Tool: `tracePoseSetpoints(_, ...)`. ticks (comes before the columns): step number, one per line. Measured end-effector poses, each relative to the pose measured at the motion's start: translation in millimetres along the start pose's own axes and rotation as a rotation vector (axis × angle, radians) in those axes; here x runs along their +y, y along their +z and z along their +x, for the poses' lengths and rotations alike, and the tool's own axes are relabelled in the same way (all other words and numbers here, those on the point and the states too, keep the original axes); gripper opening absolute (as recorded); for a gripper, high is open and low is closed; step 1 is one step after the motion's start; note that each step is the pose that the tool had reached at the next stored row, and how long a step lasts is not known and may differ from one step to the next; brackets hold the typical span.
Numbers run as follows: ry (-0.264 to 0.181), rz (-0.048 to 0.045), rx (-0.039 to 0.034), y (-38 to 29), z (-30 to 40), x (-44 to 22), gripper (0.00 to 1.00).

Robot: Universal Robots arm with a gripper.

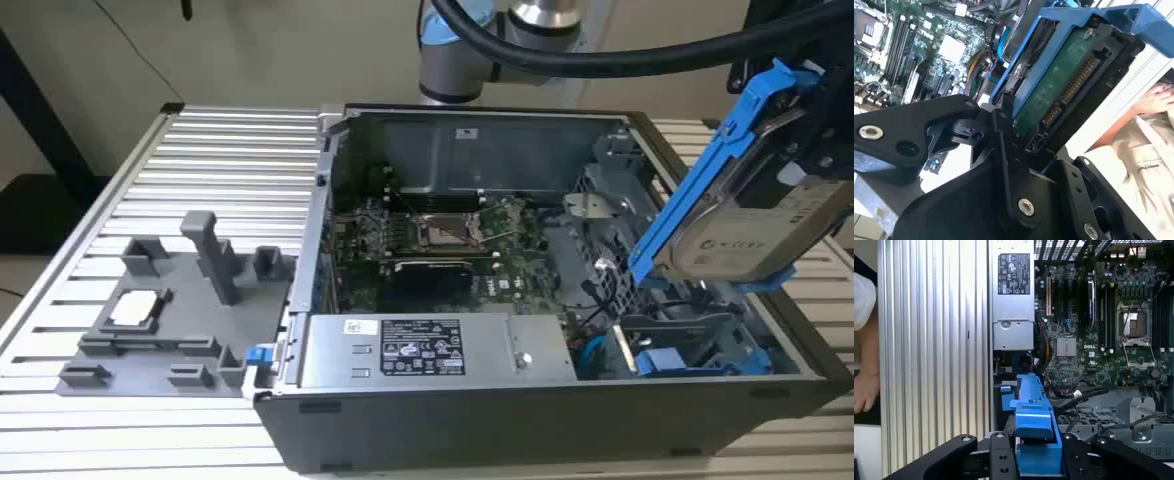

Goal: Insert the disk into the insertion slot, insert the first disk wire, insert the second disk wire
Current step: 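Insert the disk into the insertion slot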

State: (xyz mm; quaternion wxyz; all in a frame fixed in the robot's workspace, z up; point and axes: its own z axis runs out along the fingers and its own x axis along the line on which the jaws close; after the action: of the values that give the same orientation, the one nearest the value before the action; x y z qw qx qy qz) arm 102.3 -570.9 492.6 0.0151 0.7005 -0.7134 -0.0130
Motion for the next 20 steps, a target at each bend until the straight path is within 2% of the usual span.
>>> tracePoseSetpoints(8, 0.000, -0.0001, 0.0002, 0.2, 0.0, 0.0, 0.33)
tracePoseSetpoints(13, 0.000, 0.0027, 0.0002, 2.8, 0.0, -0.1, 0.33)
tracePoseSetpoints(15, 0.000, 0.0074, 0.0003, 4.4, 0.0, -0.2, 0.33)
tracePoseSetpoints(20, 0.000, 0.0281, -0.0002, 9.3, 0.1, -0.4, 0.33)
